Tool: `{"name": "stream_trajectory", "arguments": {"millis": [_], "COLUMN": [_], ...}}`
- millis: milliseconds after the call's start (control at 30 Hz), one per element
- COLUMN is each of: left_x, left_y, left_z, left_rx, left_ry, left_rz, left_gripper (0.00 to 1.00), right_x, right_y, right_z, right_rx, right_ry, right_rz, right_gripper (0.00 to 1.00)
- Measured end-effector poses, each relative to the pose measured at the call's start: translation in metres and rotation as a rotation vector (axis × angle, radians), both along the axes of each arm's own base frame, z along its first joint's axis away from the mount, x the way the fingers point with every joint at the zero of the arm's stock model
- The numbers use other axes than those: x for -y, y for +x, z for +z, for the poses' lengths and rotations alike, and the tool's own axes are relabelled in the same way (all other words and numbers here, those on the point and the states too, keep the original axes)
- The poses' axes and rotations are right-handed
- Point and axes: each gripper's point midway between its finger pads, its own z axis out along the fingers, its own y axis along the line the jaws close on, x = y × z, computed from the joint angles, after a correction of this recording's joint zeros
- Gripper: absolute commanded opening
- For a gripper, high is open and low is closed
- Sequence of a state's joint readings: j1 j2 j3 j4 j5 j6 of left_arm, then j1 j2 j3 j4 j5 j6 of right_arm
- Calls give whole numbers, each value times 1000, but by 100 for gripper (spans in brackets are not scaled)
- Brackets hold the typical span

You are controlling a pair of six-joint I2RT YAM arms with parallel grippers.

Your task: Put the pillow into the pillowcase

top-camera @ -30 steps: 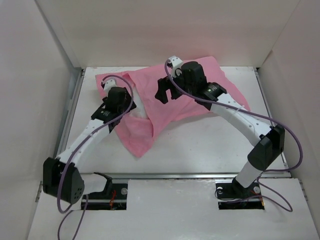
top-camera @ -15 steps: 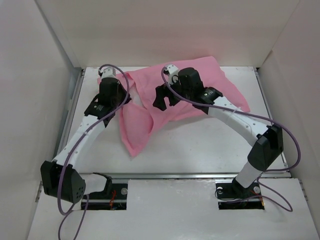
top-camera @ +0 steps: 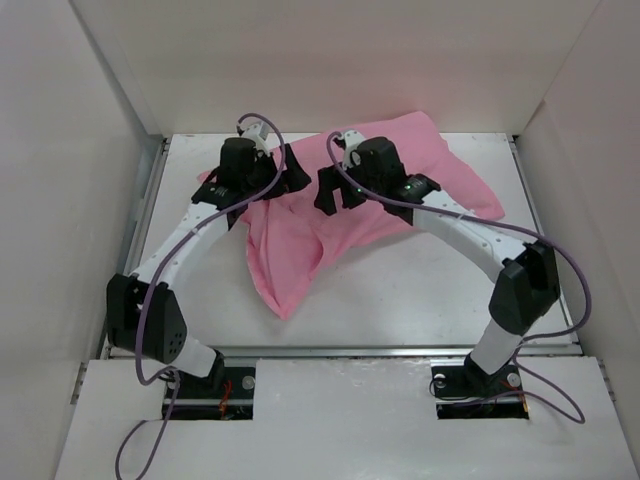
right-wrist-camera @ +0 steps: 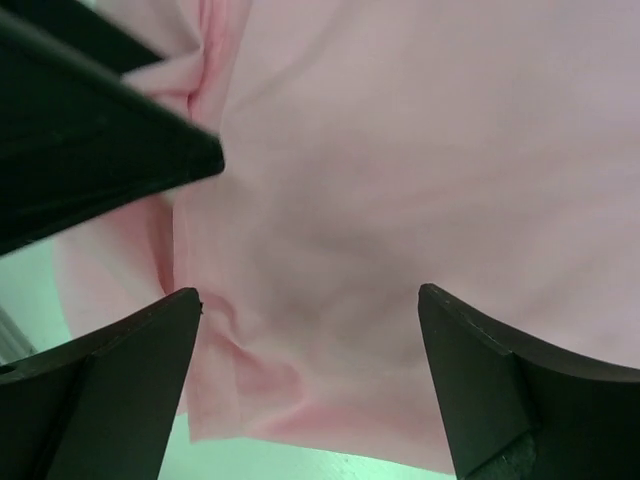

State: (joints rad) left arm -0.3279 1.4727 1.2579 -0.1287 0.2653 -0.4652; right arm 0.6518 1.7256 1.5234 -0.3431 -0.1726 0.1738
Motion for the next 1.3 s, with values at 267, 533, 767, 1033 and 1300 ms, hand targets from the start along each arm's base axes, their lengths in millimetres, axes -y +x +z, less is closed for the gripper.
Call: {"name": "stream_trajectory", "arguments": {"millis": [267, 533, 767, 1033, 1300], "left_x": [-41, -95, -72, -57, -53], "left_y": [-28, -75, -44, -24, -23], "left_z": [36, 129, 66, -19, -18], "left_rx": [63, 311, 167, -38, -25], "left_ry": [54, -24, 25, 130, 126], "left_rz": [164, 383, 315, 250, 219], "left_gripper": [100, 100, 100, 11, 0], "right_x": [-6, -41, -51, -49, -43], "right_y": [-14, -38, -20, -8, -10], "right_z": [41, 13, -37, -42, -18], "right_rx": [127, 109, 44, 53, 89], "right_ry": [11, -41, -117, -140, -124], "right_rz": [15, 115, 82, 34, 9], "right_gripper": [89, 75, 74, 15, 0]}}
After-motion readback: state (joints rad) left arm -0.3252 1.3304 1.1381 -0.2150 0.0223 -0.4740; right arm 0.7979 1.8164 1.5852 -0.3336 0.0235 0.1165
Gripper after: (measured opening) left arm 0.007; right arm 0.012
